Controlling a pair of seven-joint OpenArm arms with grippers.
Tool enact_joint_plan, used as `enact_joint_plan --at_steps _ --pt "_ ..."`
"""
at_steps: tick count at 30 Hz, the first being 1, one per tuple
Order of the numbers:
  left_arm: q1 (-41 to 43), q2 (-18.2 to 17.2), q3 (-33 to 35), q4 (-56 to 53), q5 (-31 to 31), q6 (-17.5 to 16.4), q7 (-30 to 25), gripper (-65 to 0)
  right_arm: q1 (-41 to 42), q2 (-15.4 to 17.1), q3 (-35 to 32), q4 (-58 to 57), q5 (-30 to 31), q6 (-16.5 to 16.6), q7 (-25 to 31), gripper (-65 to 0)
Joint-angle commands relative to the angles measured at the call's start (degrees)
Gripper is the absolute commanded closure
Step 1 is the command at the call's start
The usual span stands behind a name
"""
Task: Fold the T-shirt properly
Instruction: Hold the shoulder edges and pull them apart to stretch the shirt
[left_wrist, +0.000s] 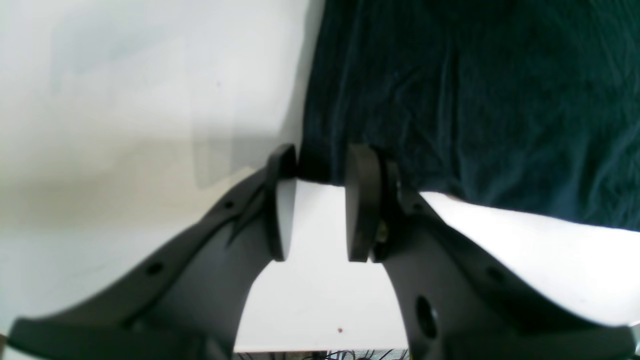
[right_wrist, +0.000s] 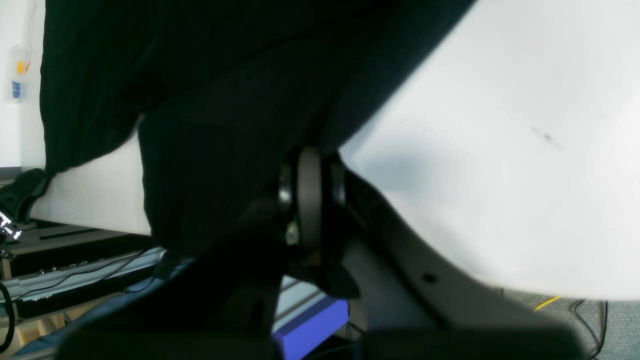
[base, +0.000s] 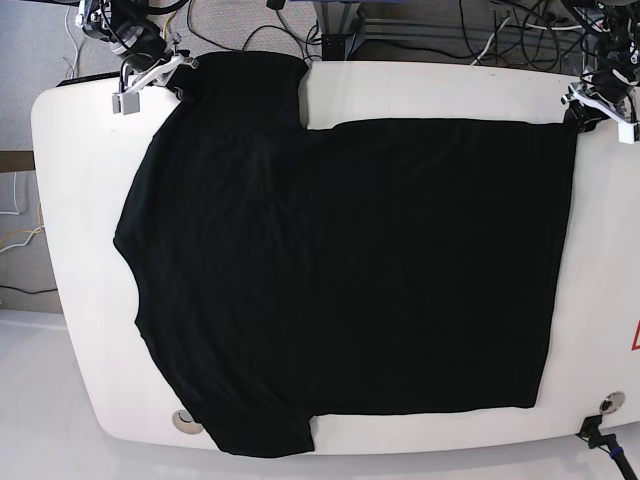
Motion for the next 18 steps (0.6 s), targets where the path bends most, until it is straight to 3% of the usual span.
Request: enact_joint_plan --at_steps 1,12,14,16,18 --pt "0.12 -1.03 -0.08 0.86 -1.76 -1.16 0.13 -14.4 -0.20 0.47 0.38 0.27 -0.58 -0.20 -0.57 0.0" --pt "-1.04 -0.68 0.18 0.89 -1.62 -1.14 0.15 -14.2 -0.14 0.48 0.26 0.37 -0.76 0.01 -0.53 0.0" --pt "-1.62 -0.57 0.42 1.05 -1.70 -1.34 0.82 -9.6 -0.12 0.42 0.23 0.45 -0.74 0.03 -0.62 0.0" --pt "-2.35 -0.54 0.45 0.96 -1.51 -1.75 2.77 -0.7 -0.13 0.47 0.13 0.36 -0.69 0.14 -0.78 0.0" --pt "-2.73 -0.55 0.51 1.06 -1.41 -2.05 3.79 0.0 -0.11 0.42 0.23 0.43 -0.61 0.13 -0.70 0.0"
